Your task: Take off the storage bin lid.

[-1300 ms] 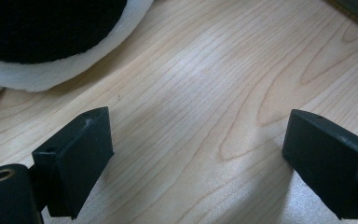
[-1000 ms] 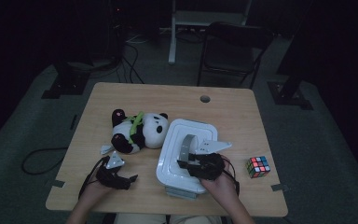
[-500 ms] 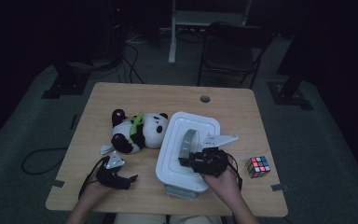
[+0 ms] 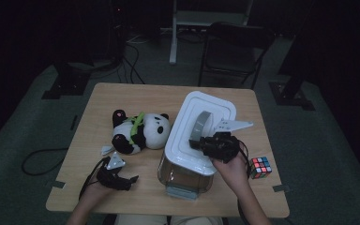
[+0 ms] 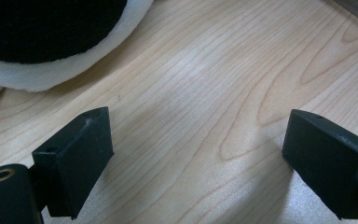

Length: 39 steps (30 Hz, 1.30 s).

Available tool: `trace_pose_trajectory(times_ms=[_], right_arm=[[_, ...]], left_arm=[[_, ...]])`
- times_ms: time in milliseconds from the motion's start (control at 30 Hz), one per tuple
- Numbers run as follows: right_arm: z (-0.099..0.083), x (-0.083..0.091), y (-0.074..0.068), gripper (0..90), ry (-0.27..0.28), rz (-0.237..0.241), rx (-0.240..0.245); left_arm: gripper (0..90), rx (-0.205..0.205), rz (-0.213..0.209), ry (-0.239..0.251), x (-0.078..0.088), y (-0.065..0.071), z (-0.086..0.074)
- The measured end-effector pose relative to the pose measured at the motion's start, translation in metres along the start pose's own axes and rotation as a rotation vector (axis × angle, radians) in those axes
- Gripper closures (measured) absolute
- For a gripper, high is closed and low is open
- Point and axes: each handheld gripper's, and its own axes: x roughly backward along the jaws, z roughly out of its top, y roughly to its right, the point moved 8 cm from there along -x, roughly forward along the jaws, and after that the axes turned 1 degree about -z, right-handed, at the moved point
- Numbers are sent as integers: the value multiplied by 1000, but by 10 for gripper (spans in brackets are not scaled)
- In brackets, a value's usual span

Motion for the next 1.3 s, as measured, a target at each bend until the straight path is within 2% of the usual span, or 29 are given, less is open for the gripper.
trace_pose_trajectory(times_ms=[333, 567, 633, 667, 733, 767, 800, 833, 900, 933, 967, 1033, 1167, 1200, 1233, 1300], right_arm=[[21, 3, 41, 764, 24, -67, -37], [30, 5, 75, 764, 59, -103, -96], [31, 6, 79, 764, 66, -110, -102], [34, 7, 90, 765, 74, -130, -114], [36, 9, 100, 765, 85, -148, -127], [36, 9, 100, 765, 85, -148, -127], [39, 11, 113, 765, 94, -175, -144], [39, 11, 113, 765, 94, -175, -144], [42, 12, 127, 766, 101, -200, -160], [42, 12, 127, 766, 101, -200, -160], [44, 13, 137, 767, 106, -221, -170], [45, 13, 143, 766, 111, -229, -178], [49, 14, 170, 767, 113, -277, -201], [49, 14, 170, 767, 113, -277, -201], [47, 11, 182, 767, 103, -302, -214], [45, 10, 186, 766, 102, -308, -223]], left_arm=[[92, 0, 0, 0, 0, 0, 0], [93, 0, 1, 2, 0, 0, 0], [93, -1, 1, 1, 0, 0, 0], [93, 1, 1, 3, 0, 0, 0], [93, 2, 1, 3, 0, 0, 0], [93, -1, 1, 1, 0, 0, 0], [93, 1, 0, 0, 0, 0, 0], [93, 1, 0, 1, 0, 0, 0], [93, -1, 1, 1, 0, 0, 0], [93, -3, 2, 0, 0, 0, 0], [93, -2, 1, 0, 0, 0, 0], [93, -2, 1, 0, 0, 0, 0], [93, -1, 0, -1, 0, 0, 0], [93, 0, 0, -1, 0, 0, 0], [93, 0, 0, 0, 0, 0, 0], [93, 0, 0, 0, 0, 0, 0]])
